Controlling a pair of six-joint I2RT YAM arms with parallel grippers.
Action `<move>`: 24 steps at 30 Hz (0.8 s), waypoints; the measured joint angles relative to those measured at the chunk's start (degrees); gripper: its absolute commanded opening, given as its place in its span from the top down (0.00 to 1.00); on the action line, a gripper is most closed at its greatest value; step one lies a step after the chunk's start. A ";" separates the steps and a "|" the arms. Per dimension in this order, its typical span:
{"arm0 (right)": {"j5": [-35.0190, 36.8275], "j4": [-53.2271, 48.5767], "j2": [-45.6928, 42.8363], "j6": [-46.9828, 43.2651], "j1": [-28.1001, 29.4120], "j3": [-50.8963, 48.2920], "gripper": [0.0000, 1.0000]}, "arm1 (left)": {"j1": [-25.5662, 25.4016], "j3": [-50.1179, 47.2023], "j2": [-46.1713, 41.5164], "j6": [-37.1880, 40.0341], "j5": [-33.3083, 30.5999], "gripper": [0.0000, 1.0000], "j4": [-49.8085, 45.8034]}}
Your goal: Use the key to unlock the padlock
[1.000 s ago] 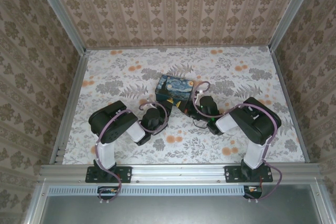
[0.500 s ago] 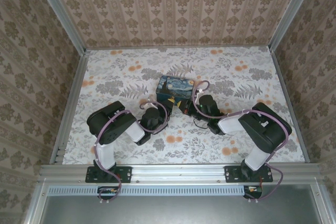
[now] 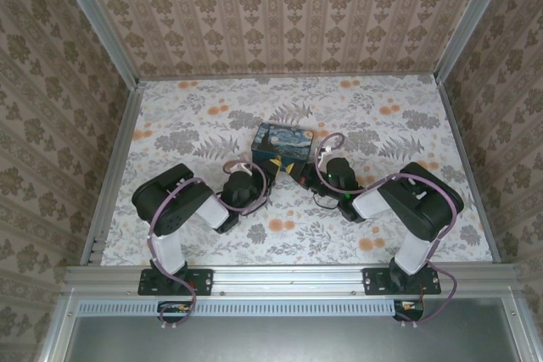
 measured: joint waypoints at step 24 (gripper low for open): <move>-7.65 3.76 3.65 6.43 -2.23 0.00 1.00 | 1.99 -1.27 -0.79 1.55 5.92 1.00 -0.72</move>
